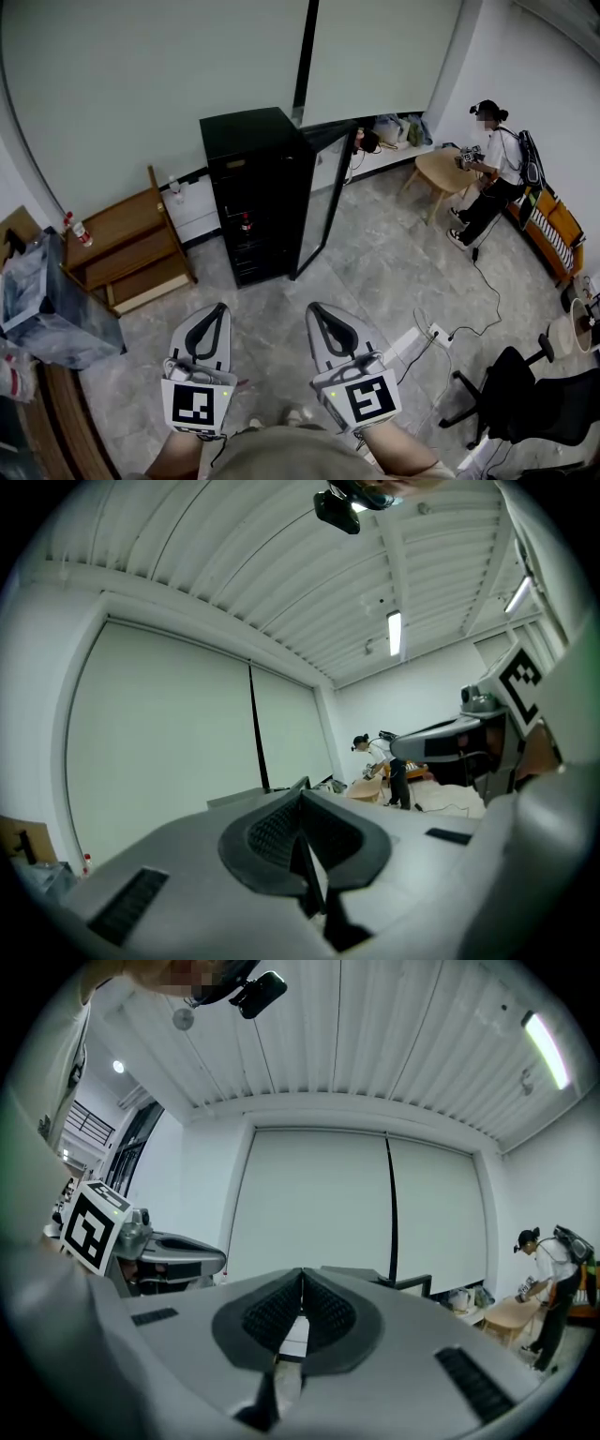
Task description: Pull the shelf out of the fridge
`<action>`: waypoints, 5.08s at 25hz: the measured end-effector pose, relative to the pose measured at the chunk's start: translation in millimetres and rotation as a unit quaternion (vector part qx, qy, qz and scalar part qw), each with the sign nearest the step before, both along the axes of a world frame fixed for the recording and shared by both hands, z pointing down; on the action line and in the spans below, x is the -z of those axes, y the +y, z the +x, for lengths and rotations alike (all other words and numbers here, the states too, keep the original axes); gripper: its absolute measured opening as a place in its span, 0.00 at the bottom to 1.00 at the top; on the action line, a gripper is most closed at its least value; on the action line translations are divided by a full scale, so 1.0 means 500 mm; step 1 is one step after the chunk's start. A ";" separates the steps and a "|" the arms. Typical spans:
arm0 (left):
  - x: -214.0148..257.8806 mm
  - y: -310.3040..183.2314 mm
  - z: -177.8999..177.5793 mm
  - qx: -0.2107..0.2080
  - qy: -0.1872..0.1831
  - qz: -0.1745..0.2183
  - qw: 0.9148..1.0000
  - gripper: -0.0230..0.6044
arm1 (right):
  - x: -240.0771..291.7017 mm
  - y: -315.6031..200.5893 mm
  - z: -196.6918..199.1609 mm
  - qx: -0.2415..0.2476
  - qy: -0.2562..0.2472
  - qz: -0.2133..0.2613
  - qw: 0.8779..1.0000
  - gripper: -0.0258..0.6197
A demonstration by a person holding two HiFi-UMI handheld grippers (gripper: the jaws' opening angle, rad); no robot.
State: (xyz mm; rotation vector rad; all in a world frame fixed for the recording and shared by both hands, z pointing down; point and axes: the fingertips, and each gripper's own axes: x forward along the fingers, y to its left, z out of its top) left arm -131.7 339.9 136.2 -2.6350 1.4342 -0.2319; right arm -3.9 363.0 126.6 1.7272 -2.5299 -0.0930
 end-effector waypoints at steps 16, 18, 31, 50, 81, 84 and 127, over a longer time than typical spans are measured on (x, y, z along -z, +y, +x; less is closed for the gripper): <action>-0.028 -0.040 0.081 0.004 0.004 -0.019 1.000 0.05 | -0.038 -0.051 0.081 0.010 -0.022 -0.013 1.000 0.04; -0.038 -0.045 0.089 0.008 0.005 -0.020 1.000 0.05 | -0.045 -0.052 0.085 0.021 -0.022 -0.004 1.000 0.04; -0.081 -0.094 0.130 0.013 0.006 -0.040 0.999 0.05 | -0.096 -0.117 0.145 0.013 -0.037 -0.027 0.999 0.04; -0.135 -0.494 0.098 0.004 0.007 -0.061 0.998 0.05 | -0.152 -0.529 0.077 0.019 -0.032 -0.054 0.998 0.04; -0.275 -0.873 0.096 0.108 0.096 -0.124 0.982 0.05 | -0.310 -0.959 0.106 0.079 -0.122 -0.156 0.977 0.04; -0.295 -0.896 0.094 0.123 0.116 -0.129 0.977 0.05 | -0.331 -0.989 0.106 0.085 -0.141 -0.160 0.973 0.04; -0.813 -1.124 0.079 0.147 0.068 -0.087 0.983 0.05 | -1.047 -1.339 0.041 0.020 -0.469 -0.290 0.834 0.21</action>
